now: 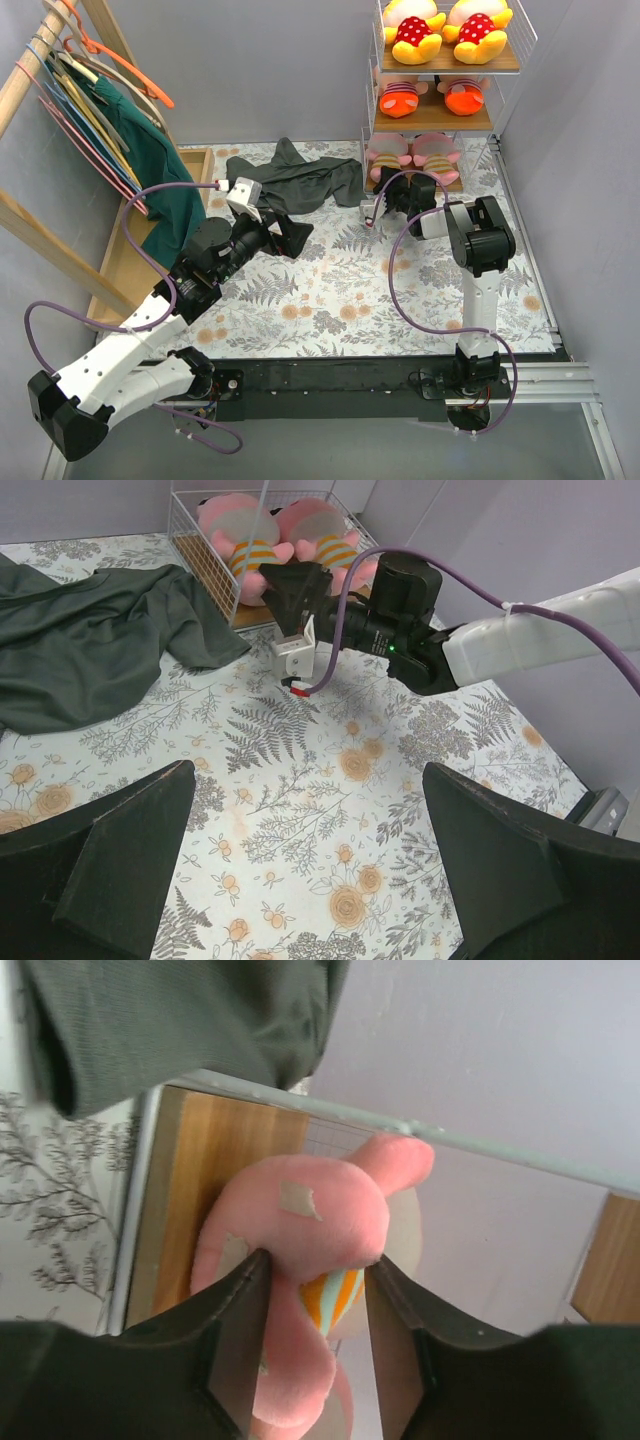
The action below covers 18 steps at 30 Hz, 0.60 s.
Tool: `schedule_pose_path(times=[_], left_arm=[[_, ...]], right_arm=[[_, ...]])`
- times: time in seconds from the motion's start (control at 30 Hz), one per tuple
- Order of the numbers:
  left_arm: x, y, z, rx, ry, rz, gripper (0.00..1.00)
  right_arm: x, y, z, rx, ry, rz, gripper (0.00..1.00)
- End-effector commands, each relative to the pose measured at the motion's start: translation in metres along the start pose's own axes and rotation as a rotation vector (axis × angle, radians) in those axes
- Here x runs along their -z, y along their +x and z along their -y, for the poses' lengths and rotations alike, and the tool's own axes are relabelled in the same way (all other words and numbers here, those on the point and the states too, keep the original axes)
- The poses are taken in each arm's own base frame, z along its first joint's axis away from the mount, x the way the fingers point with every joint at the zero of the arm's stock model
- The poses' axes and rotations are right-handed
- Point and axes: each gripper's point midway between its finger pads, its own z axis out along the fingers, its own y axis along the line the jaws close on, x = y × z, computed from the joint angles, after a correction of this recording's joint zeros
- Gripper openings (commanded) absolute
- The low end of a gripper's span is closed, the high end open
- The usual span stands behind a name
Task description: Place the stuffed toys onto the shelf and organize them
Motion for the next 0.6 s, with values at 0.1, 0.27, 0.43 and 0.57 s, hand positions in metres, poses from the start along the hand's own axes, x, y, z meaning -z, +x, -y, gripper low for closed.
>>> schedule_pose_path(times=[0.1, 0.27, 0.43, 0.57], left_arm=[[0.003, -0.006, 0.0, 0.003, -0.006, 0.03, 0.98], [0.003, -0.005, -0.001, -0.001, -0.01, 0.029, 0.98], [0.001, -0.003, -0.003, -0.005, -0.016, 0.023, 0.98], [0.003, -0.006, -0.005, -0.011, -0.031, 0.031, 0.98]], right_arm=[[0.028, 0.006, 0.067, -0.029, 0.191, -0.039, 0.74], [0.046, -0.001, 0.084, -0.083, 0.214, -0.048, 0.78], [0.076, -0.034, 0.074, -0.255, 0.223, -0.065, 0.8], [0.104, -0.089, 0.076, -0.516, 0.213, -0.056, 0.8]])
